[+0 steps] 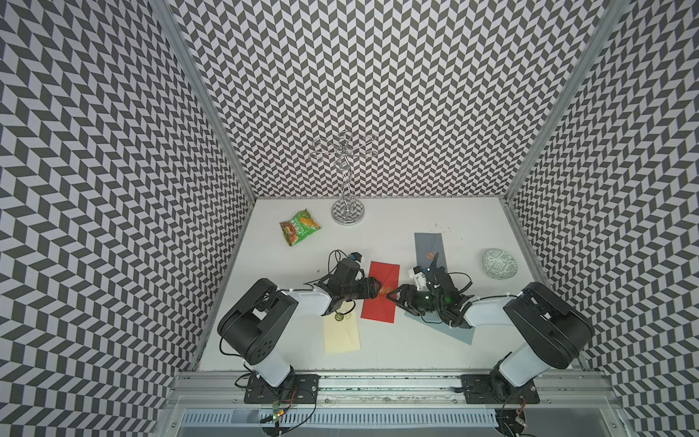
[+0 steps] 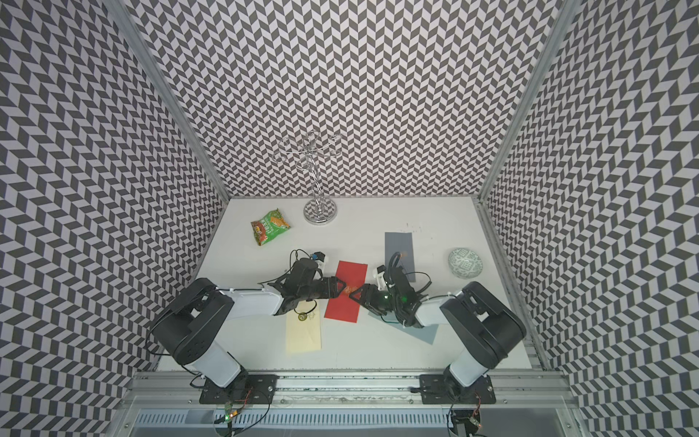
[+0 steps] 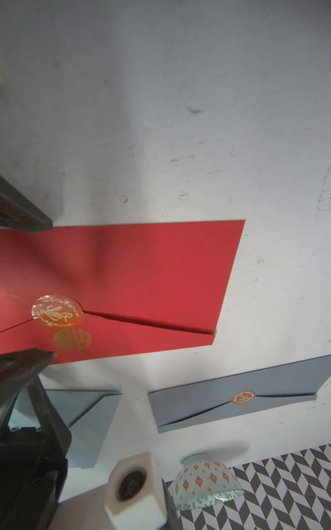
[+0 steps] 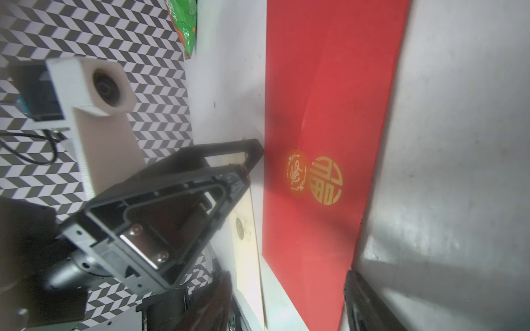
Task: Open the envelope
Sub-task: Pick up the envelope from the center of the board.
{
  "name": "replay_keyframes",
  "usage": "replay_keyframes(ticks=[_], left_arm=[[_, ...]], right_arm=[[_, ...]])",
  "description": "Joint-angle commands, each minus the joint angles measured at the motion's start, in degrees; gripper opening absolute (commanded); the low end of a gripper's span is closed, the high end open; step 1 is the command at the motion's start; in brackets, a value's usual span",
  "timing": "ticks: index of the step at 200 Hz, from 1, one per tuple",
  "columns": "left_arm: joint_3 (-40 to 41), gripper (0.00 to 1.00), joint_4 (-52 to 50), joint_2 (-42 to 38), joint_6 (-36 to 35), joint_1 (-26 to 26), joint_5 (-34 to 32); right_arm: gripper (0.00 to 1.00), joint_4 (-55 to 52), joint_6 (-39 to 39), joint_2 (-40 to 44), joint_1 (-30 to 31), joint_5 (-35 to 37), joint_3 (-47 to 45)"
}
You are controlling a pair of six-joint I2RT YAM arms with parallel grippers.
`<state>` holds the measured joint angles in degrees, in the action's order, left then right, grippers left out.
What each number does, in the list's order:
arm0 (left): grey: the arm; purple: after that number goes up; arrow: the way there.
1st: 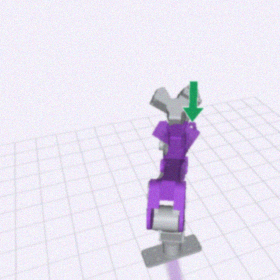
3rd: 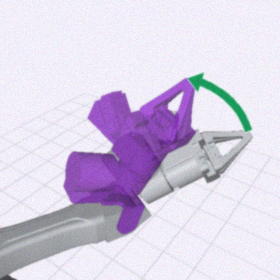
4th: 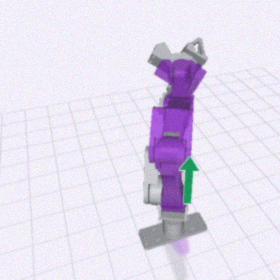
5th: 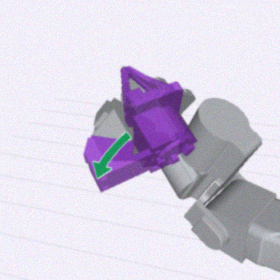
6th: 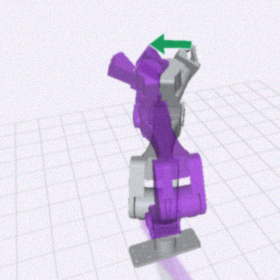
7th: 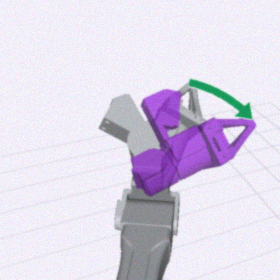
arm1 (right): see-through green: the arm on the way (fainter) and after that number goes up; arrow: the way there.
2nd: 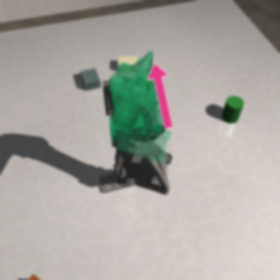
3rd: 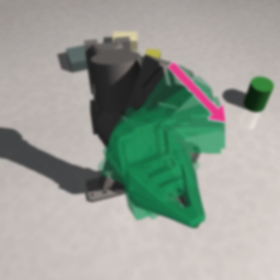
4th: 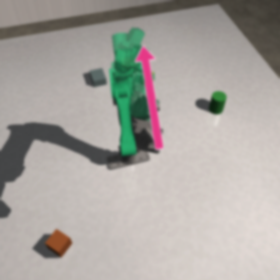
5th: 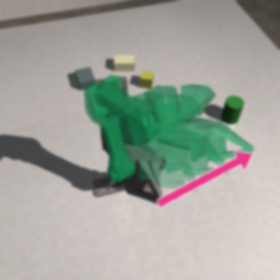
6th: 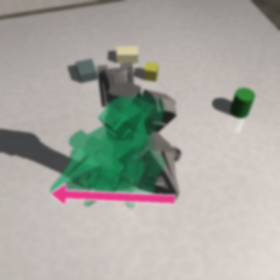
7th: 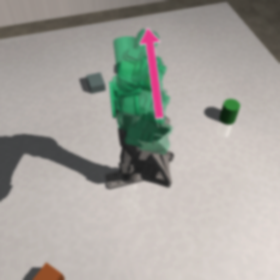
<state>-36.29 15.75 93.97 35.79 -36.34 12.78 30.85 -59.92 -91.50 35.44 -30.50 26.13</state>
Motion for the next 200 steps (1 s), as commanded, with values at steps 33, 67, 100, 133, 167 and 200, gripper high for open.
replay_keyframes(ticks=[33, 67, 100, 133, 167, 200], left_arm=[[3.2, 0.68, -3.7, 0.2, 2.0, -0.4, 2.1], [4.3, 0.67, -1.8, -0.4, 2.9, -0.5, 2.9], [4.9, 0.66, -0.2, -0.5, 3.5, -0.4, 4.1], [5.3, 0.64, 0.5, -0.2, 3.7, -0.3, 4.8], [5.5, 0.62, 1.2, -0.3, 3.8, -0.1, 5.3], [6.3, 0.62, 1.9, -0.4, 4.3, -0.1, 5.6]], right_arm=[[0.65, 15.6, -4.0, 5.3, -0.3, 0.7, -3.2], [0.65, 15.7, -4.0, 4.3, -0.3, 0.9, -3.1], [0.66, 16.5, -3.4, 2.8, -0.4, 0.4, -2.2], [0.66, 16.4, -2.3, 1.8, -0.4, 0.4, -1.0], [0.66, 17.9, -1.9, 0.9, -0.5, -0.2, -0.3], [0.66, 19.7, -1.9, 0.4, -0.5, -0.7, -0.5]])
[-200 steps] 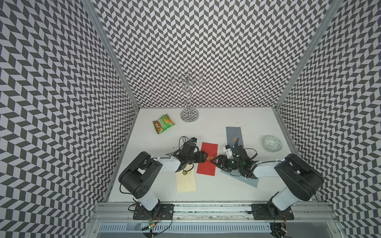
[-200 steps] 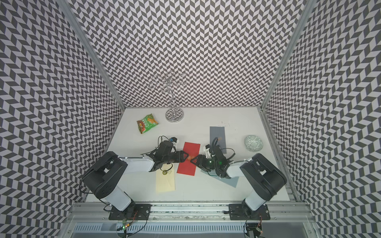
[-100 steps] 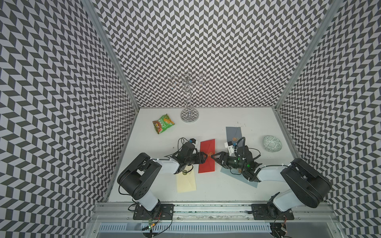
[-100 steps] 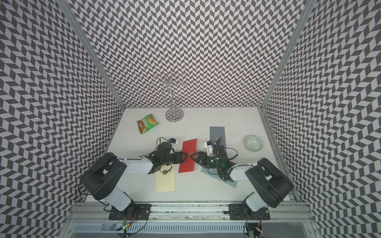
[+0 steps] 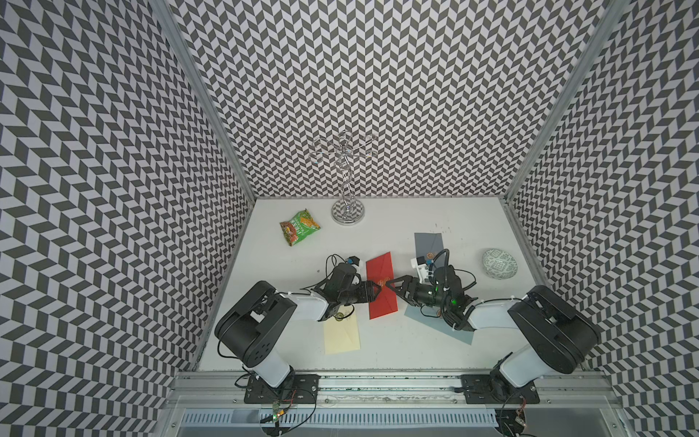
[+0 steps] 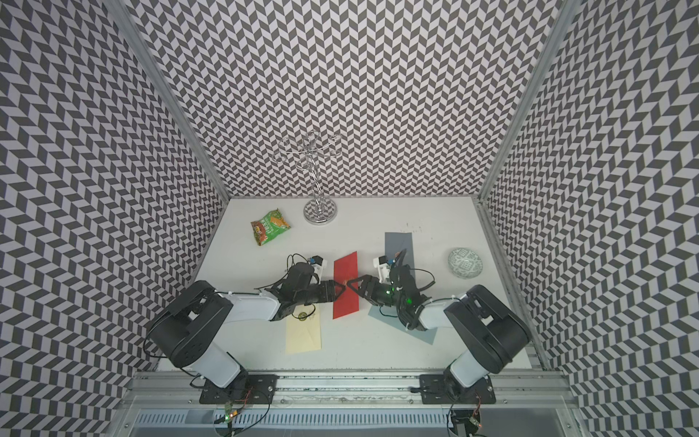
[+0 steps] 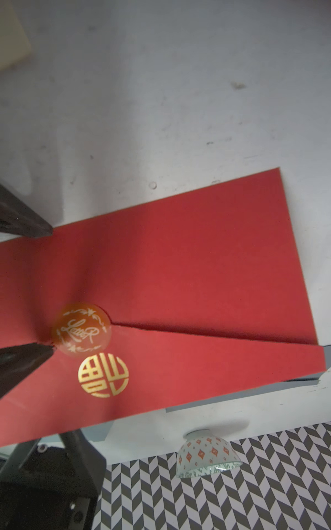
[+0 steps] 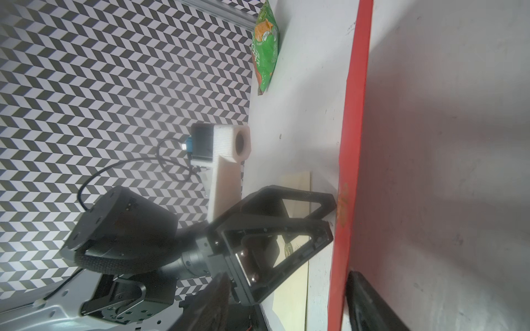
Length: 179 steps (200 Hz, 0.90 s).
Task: Open the envelope
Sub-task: Pick up the envelope from the center of the board.
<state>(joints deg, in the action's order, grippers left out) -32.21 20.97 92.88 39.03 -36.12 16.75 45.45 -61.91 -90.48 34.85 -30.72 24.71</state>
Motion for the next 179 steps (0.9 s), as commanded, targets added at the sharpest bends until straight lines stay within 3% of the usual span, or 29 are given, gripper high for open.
replay_keyframes(ticks=[1, 32, 71, 114, 155, 179], left_arm=[[2.2, 0.62, -3.3, 0.7, 1.1, -0.4, 1.6], [2.4, 0.61, -2.8, 0.3, 0.9, -0.2, 1.7], [2.2, 0.61, -2.3, 0.9, 1.1, 0.0, 2.1], [2.9, 0.60, -1.4, 0.7, 1.2, 0.3, 2.5], [4.3, 0.60, -1.4, -5.6, 0.0, 1.0, -0.3], [5.5, 0.61, -1.7, -11.1, -0.6, 1.6, -2.9]], right_arm=[[0.66, 4.8, 0.1, -0.6, 0.0, -0.4, 1.0], [0.58, -6.0, 4.4, -2.1, 0.0, 2.3, 4.8], [0.48, -10.5, 7.2, -7.0, 0.0, 1.5, 8.9], [0.25, -14.6, 11.7, -9.1, 0.0, 1.3, 11.4], [0.02, -20.2, 18.1, -6.0, -0.4, 4.3, 13.0], [0.00, -21.2, 20.0, -3.2, -0.8, 4.0, 12.9]])
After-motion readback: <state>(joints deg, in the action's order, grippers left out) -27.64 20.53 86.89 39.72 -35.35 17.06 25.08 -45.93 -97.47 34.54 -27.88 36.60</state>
